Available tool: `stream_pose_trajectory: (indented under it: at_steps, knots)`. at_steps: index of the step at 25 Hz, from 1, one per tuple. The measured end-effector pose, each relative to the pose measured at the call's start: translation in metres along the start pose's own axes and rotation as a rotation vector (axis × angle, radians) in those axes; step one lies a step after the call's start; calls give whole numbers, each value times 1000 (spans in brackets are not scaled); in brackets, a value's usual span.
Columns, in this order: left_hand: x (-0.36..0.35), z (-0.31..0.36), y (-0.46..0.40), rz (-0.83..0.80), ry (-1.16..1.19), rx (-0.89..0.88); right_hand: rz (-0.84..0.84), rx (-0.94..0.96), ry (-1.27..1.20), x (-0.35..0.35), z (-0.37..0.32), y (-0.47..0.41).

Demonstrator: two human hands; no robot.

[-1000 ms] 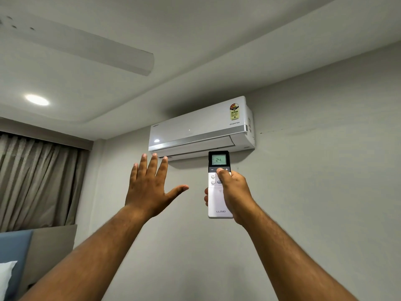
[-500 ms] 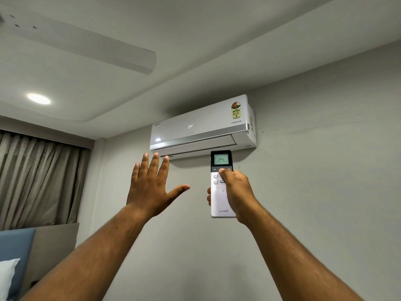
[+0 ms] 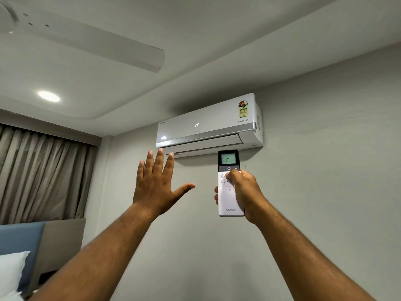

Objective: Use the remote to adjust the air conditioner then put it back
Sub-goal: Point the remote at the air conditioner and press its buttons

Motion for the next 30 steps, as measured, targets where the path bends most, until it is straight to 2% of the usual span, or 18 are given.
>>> stream_pose_trajectory:
  at_steps: [10,21,30]
  knots:
    - [-2,-5,1,9,-6,3,-102,-19,-30,-7,2,3]
    - [-7,-7,5,12,20,19,-57,-50,-14,0,12,4]
    - [-12,-12,8,19,24,26,0,4,-9,5,7,1]
Point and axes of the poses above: each hand's wrist, its own y-axis away from the middle knuckle, its own x-axis out of the back of the hand, z = x × y, the point moved 8 cm from there along -y, towards the middle knuckle, and after that the axes turned 14 degrees about -y, right-handed, at the moved point
